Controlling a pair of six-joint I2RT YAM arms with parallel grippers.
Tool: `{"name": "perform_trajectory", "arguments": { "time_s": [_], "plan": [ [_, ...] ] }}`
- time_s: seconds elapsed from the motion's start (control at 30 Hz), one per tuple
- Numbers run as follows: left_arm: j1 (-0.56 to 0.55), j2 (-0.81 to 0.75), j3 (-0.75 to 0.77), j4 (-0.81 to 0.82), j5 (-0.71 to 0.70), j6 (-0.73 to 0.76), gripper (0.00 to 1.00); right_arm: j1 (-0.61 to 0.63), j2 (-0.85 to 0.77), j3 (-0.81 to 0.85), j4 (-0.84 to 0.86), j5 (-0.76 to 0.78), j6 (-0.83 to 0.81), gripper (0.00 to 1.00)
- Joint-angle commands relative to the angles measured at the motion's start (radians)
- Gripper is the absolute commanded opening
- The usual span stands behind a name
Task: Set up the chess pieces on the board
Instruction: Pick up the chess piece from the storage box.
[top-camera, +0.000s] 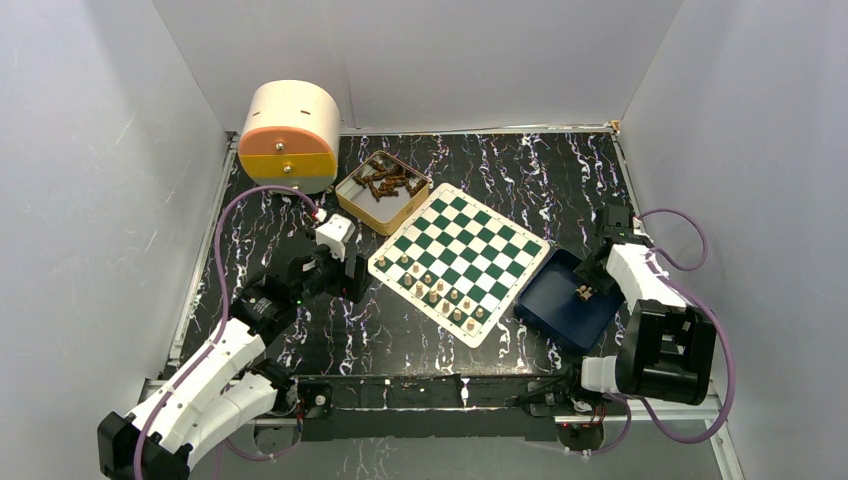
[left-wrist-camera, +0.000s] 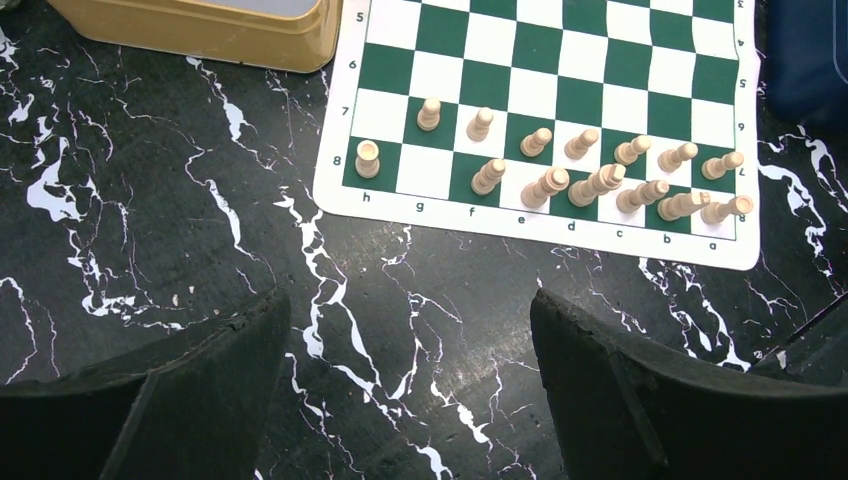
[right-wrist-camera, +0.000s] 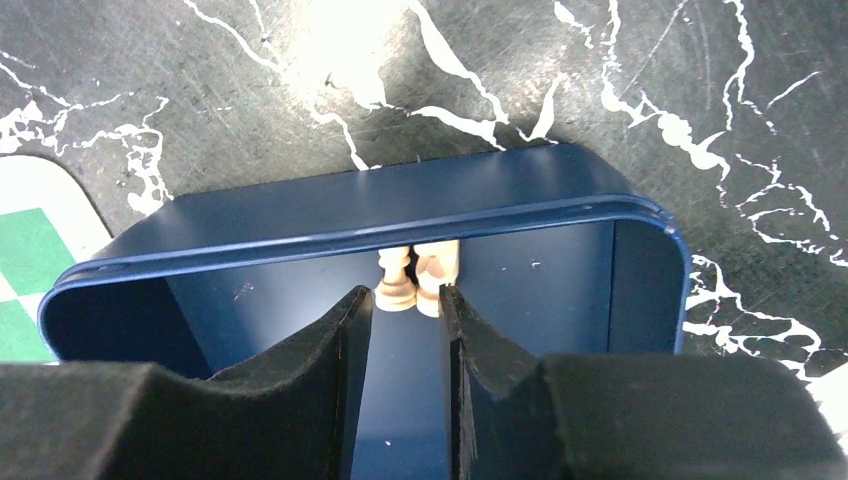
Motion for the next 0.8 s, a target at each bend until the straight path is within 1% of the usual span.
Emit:
{"name": "perform_trajectory", "arguments": {
  "time_s": [0.0, 0.27, 0.6, 0.77],
  "plan": [
    [-0.006, -0.014, -0.003, 0.010, -0.015, 0.014, 0.86, -0.016, -0.028, -0.012, 0.008, 0.052, 0.001, 0.39],
    [-0.006, -0.017, -0.003, 0.005, -0.022, 0.016, 0.86, -0.020, -0.010, -0.043, 0.017, 0.047, 0.026, 0.39],
    [-0.007, -0.014, -0.002, 0.006, -0.025, 0.015, 0.86, -0.022, 0.006, -0.072, 0.044, 0.016, 0.037, 0.30],
    [-0.007, -0.011, -0.002, 0.009, -0.026, 0.017, 0.86, -0.022, -0.012, -0.067, 0.039, 0.007, 0.021, 0.25]
  ]
}}
